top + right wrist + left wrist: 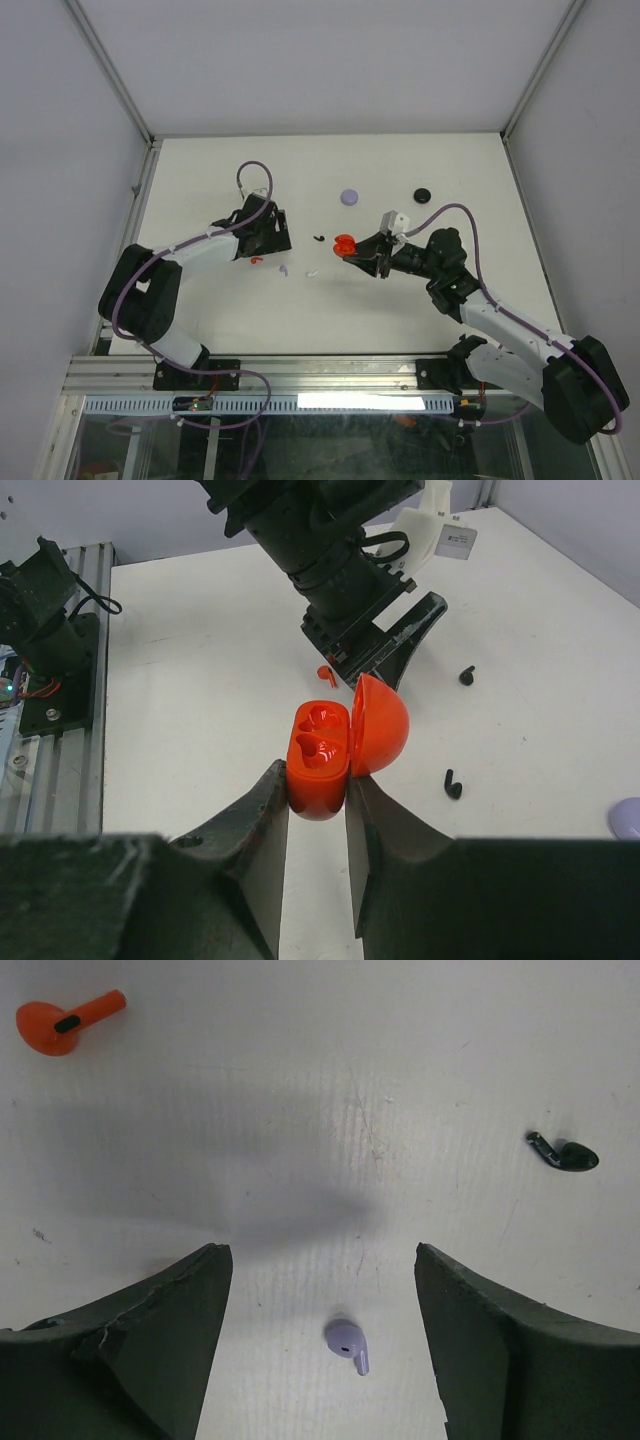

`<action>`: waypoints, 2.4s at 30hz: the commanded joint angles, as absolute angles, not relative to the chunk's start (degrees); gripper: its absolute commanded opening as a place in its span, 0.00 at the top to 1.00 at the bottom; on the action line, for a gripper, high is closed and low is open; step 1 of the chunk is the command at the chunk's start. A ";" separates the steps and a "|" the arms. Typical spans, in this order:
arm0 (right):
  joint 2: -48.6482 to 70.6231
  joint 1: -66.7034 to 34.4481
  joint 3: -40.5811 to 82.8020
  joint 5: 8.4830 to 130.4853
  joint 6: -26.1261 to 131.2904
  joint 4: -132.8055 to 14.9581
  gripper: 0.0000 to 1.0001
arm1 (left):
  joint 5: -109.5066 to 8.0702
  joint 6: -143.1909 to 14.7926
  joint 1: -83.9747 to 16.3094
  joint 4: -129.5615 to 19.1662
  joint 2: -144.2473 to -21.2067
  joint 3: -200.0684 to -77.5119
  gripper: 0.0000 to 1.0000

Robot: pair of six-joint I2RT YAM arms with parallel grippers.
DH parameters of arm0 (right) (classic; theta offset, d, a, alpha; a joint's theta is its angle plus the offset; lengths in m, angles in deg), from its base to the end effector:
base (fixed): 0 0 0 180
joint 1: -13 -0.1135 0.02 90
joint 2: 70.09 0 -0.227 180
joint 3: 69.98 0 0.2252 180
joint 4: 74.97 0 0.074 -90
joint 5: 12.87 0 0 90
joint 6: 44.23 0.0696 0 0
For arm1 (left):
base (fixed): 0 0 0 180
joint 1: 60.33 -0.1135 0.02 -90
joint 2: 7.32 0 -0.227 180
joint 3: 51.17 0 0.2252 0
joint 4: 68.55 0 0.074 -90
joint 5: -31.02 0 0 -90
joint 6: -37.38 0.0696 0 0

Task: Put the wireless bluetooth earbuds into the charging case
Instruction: Pick up the earbud from the center of the board.

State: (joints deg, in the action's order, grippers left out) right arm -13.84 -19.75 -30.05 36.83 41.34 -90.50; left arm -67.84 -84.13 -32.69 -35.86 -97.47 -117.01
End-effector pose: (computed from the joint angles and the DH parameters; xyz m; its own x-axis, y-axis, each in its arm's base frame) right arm 0.1750 0.1661 0.2372 0.0623 -0.0300 -0.9976 -0.9545 0.2901 -0.0683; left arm 0.2739 -0.1313 0.1281 -0.8341 -0.1461 -0.5318 -0.0609 0.9828 -0.1745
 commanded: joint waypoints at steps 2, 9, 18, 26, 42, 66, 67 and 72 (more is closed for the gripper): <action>-14.70 -19.99 -29.50 36.46 41.36 -92.56 1.00 | -67.24 -81.98 -33.16 -35.42 -98.98 -118.65 0.24; -15.47 -20.03 -29.90 37.09 41.46 -92.90 1.00 | -66.11 -82.15 -33.17 -32.36 -96.53 -117.13 0.25; -15.07 -19.96 -29.56 36.78 41.64 -92.85 1.00 | -66.13 -81.58 -33.18 -27.75 -90.71 -116.82 0.25; -15.50 -19.96 -29.52 36.52 41.64 -92.25 1.00 | -69.71 -76.68 -33.55 -22.44 -90.85 -121.17 0.27; -16.21 -19.98 -29.68 36.26 41.55 -91.45 1.00 | -68.12 -58.53 -37.17 -11.62 -102.52 -131.49 0.41; -16.21 -20.02 -29.40 36.17 41.02 -90.46 1.00 | -64.99 -55.50 -37.60 -7.11 -111.58 -135.75 0.71; -16.22 -19.97 -29.36 36.17 41.02 -90.46 1.00 | -64.70 -55.53 -37.65 -6.91 -111.50 -135.64 0.71; -15.90 -20.04 -29.21 36.00 41.02 -90.37 1.00 | -63.84 -55.78 -37.63 -6.05 -111.47 -135.57 0.71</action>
